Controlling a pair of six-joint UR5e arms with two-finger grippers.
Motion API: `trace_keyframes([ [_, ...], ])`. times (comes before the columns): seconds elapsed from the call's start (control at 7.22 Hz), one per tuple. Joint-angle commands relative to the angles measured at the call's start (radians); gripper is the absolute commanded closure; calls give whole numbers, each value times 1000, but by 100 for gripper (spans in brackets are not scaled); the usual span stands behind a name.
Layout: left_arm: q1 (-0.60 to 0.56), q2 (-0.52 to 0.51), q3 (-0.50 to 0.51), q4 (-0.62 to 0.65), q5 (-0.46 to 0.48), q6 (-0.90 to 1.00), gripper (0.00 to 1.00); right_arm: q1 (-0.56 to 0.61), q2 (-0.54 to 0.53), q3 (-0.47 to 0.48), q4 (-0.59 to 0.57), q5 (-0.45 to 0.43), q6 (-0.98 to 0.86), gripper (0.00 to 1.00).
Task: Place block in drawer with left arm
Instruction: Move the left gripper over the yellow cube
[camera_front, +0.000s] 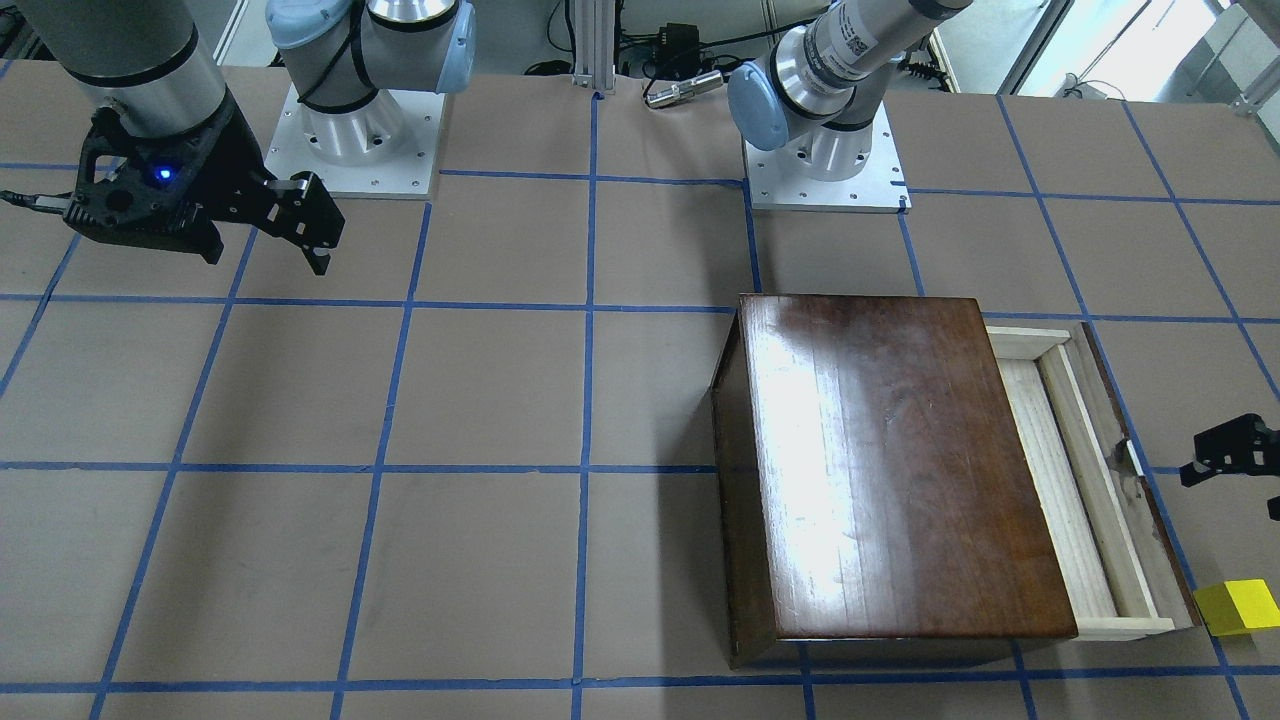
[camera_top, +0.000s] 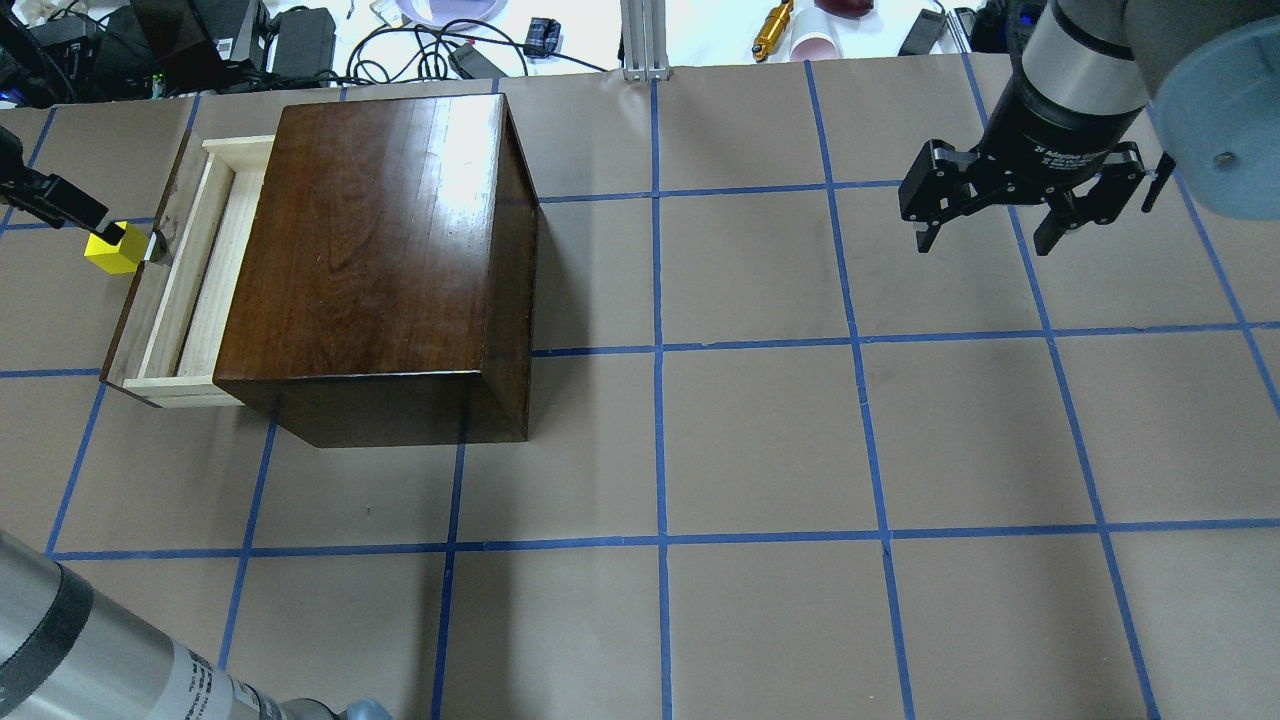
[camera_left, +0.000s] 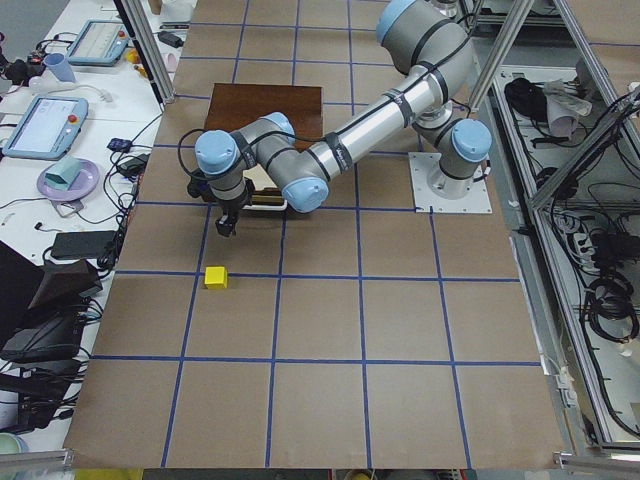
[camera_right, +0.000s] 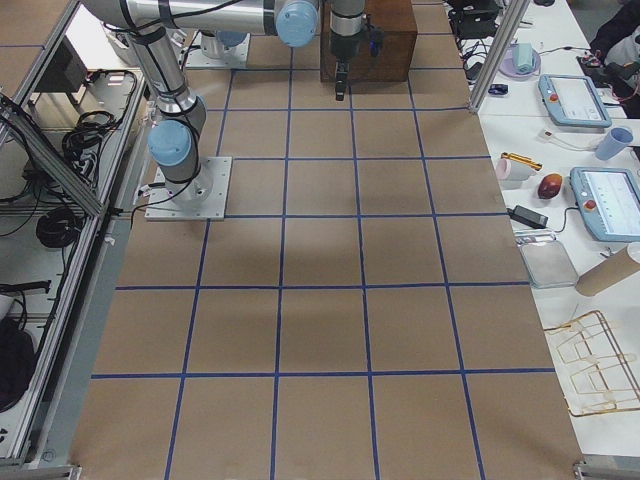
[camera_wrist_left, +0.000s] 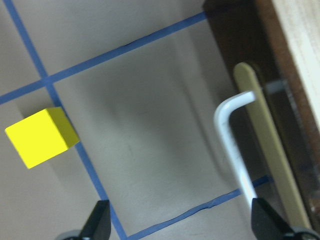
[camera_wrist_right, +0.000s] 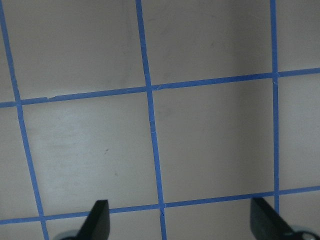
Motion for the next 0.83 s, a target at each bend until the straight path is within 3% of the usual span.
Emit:
trace_keyframes([
  [0.0, 35, -37, 44, 84, 11, -65, 0, 0, 0, 0, 0, 0, 0, 0],
  [0.69, 59, -173, 110, 222, 42, -151, 0, 0, 0, 0, 0, 0, 0, 0],
])
